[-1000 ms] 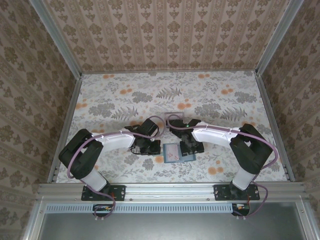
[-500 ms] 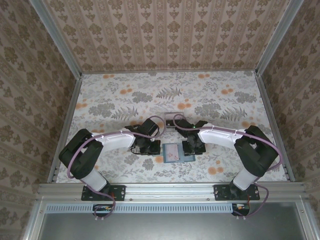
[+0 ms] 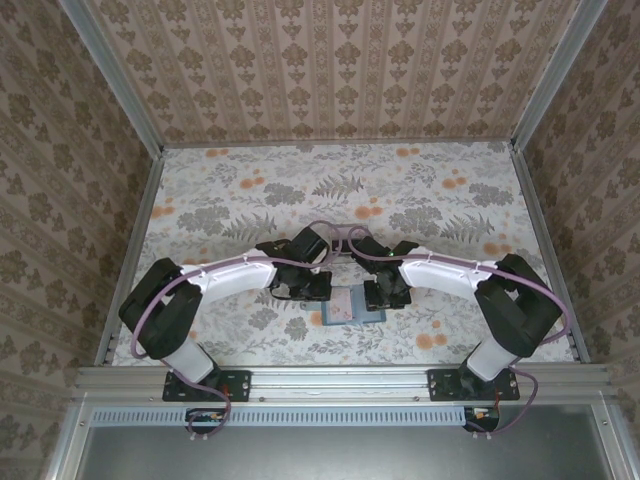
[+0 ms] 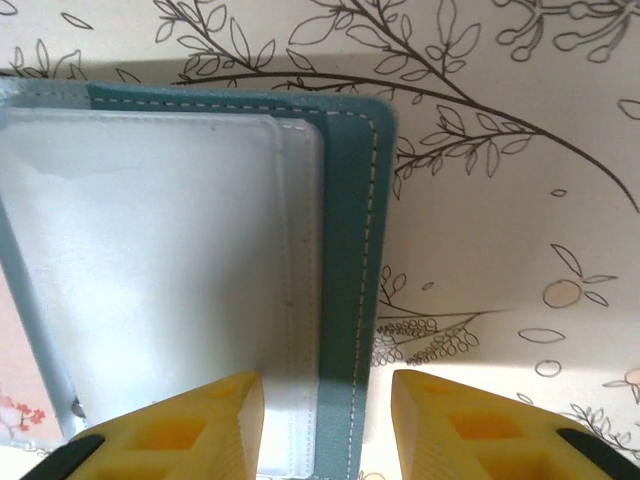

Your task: Take the credit cards out of the card holder

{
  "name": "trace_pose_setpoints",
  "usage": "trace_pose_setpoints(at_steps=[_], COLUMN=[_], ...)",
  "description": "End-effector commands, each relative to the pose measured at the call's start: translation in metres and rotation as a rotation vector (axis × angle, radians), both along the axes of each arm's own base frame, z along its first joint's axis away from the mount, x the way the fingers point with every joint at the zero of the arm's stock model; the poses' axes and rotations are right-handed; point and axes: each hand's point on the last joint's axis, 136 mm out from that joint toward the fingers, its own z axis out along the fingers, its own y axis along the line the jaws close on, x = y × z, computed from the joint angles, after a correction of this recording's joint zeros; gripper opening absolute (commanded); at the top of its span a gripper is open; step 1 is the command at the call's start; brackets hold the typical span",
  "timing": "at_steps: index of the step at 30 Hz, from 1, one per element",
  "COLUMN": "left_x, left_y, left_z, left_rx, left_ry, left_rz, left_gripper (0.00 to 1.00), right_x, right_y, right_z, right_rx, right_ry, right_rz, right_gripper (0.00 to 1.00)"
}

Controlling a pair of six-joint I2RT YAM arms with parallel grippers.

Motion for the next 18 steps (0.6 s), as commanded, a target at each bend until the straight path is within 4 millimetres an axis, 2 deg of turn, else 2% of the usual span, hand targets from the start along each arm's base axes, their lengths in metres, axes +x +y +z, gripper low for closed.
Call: trace_pose_setpoints(at_steps=[1, 10, 15, 18], left_x=[0.0, -0.004, -0.007, -0.008], left_y=[-0.008, -0.014, -0.011, -0.01], left_z=[-0.004, -0.021, -0.028, -0.03], left_rx=[0.006, 0.007, 0.015, 0.017], left_ry=[0.012, 0.042, 0.054, 0.056], left_rz=[-0.014, -0.023, -0.022, -0.022], left_gripper=[0.06, 0.06, 0.06, 0.05], right_x=[0.003, 0.007, 0.009, 0.011], right_y=[-0.004, 0.006, 0.024, 0.041], right_z=[0.018, 0.041, 0.053, 0.058], right_rx=[-0.007, 0.064, 0.17, 0.269], right_ry=[-0.029, -0.066, -0.076, -0.076], right_rz=[-0.002, -0.011, -0.023, -0.035], right_gripper=[0.4, 0.39, 0.35, 0.3])
